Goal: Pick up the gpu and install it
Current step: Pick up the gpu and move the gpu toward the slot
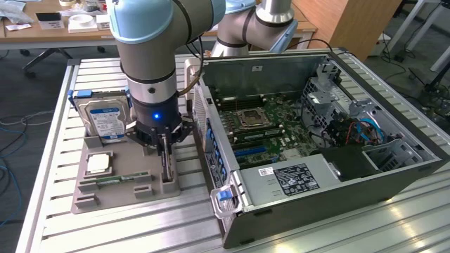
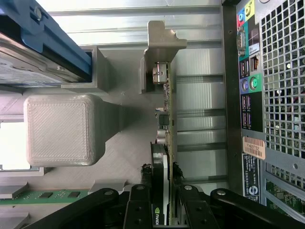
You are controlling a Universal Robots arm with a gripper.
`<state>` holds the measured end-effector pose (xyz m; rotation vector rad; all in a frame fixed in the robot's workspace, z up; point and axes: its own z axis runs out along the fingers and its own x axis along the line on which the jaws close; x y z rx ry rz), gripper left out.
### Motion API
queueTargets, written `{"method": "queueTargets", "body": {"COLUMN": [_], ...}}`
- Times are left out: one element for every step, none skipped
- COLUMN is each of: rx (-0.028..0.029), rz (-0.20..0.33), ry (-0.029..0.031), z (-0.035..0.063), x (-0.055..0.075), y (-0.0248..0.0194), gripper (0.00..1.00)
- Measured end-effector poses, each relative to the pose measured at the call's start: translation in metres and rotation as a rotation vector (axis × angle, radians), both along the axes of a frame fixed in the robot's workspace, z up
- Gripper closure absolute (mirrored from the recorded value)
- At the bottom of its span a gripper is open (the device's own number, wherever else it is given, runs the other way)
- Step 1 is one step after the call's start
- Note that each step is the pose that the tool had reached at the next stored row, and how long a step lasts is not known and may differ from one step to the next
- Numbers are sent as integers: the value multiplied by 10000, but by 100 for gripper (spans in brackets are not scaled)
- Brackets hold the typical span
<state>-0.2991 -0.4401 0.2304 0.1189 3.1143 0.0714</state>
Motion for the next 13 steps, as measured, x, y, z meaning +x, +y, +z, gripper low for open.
{"method": "queueTargets", "body": {"rx": [0,0,0,0,0,-1,-1,0,0,0,0,0,0], "rz": [0,0,0,0,19,86,165,242,306,339,342,345,347], "ry": [0,0,0,0,-1,-1,0,0,1,0,1,0,0], "z": [0,0,0,0,0,0,0,0,0,0,0,0,0], "x": [0,0,0,0,0,0,0,0,0,0,0,0,0], "y": [0,0,0,0,0,0,0,0,0,0,0,0,0], "gripper": [73,73,73,73,73,73,73,73,73,73,73,73,73]}}
